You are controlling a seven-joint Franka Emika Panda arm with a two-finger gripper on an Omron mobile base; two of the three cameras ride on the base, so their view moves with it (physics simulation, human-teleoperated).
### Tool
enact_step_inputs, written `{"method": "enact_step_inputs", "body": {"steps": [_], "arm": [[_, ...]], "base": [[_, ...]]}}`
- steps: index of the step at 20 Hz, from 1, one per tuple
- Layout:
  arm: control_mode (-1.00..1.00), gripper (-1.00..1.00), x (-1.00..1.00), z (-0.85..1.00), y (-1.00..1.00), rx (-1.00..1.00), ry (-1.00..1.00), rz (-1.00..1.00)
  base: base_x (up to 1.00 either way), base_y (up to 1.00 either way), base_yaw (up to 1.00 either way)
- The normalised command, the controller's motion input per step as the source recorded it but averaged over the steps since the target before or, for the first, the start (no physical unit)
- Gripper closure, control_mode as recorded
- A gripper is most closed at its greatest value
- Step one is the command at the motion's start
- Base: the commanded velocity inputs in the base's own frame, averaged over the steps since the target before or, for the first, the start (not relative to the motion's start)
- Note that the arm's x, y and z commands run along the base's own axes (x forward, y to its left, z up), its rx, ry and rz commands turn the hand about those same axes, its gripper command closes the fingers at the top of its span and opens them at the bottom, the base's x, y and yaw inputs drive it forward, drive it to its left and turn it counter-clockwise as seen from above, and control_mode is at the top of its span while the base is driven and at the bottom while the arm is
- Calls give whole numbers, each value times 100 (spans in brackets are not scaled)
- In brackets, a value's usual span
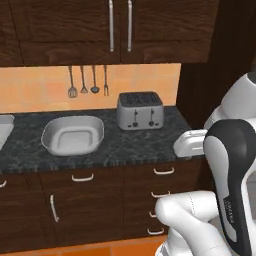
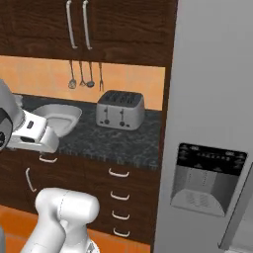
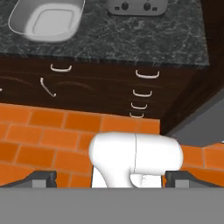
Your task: Place one broccoli and one chicken drumstick in each tupperware on the nearby counter, to pack two identical lunches.
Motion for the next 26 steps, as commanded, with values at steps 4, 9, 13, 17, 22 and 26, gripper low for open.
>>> {"method": "enact_step_inputs", "body": {"steps": [4, 9, 13, 17, 22, 26], "arm": [[100, -100, 0, 0, 0, 0, 0, 0], [100, -100, 0, 0, 0, 0, 0, 0], [100, -100, 0, 0, 0, 0, 0, 0], [100, -100, 0, 0, 0, 0, 0, 0], [100, -100, 0, 0, 0, 0, 0, 0], [100, -100, 0, 0, 0, 0, 0, 0]], "base": [[-14, -100, 12], [-9, -99, 11], [-12, -84, 8], [-7, -84, 8], [1, -55, 2], [21, -46, 0]]}}
